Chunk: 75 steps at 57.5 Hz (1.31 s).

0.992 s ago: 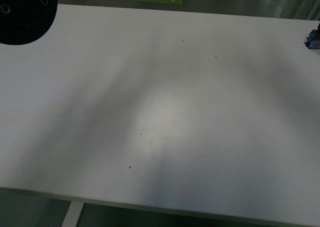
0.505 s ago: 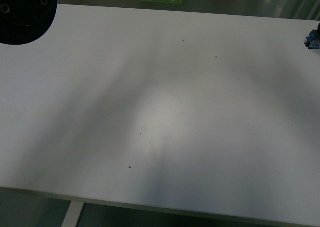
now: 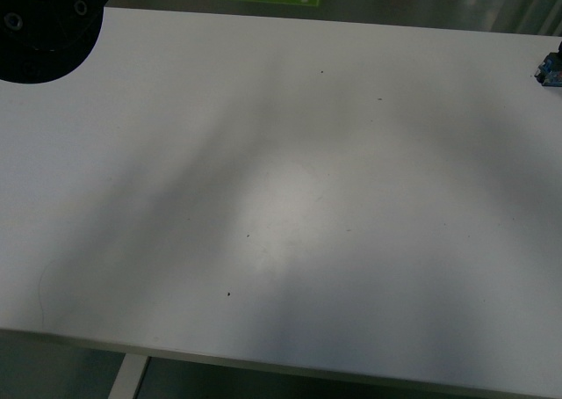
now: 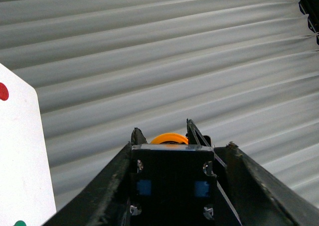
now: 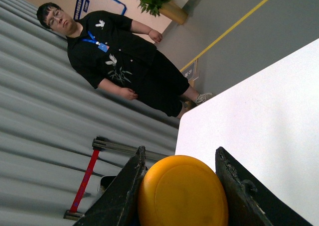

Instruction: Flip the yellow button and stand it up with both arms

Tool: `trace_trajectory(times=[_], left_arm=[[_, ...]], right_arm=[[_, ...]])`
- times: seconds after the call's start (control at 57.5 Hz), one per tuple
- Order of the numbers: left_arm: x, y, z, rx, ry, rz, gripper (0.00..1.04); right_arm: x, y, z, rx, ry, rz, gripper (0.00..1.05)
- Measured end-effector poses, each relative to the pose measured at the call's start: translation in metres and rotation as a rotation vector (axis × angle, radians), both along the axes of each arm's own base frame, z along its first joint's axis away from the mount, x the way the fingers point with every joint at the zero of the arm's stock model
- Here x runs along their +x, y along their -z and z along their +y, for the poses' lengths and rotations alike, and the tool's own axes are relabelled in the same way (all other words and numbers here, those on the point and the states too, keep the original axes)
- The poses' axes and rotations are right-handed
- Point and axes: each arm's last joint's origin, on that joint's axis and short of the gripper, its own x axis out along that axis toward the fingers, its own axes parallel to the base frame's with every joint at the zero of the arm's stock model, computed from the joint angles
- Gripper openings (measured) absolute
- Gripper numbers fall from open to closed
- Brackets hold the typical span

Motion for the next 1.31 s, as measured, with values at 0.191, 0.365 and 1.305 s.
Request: trace_trajectory(times=[0.191, 0.365, 1.305], left_arm=[[0.0, 0.0, 0.0, 0.0, 0.0, 0.0, 0.92], [0.0, 0.0, 0.0, 0.0, 0.0, 0.0, 0.97], [-0.167, 0.046, 0.145, 1.421, -1.031, -0.288, 0.04]], right_arm=[[0.001, 0.002, 0.0, -0.014, 0.003, -0.002, 0.35], [0.002, 0.002, -0.001, -0.018, 0.018, -0.003, 0.35], [0.011, 0.016, -0.05, -0.125, 0.132, 0.009, 0.35]])
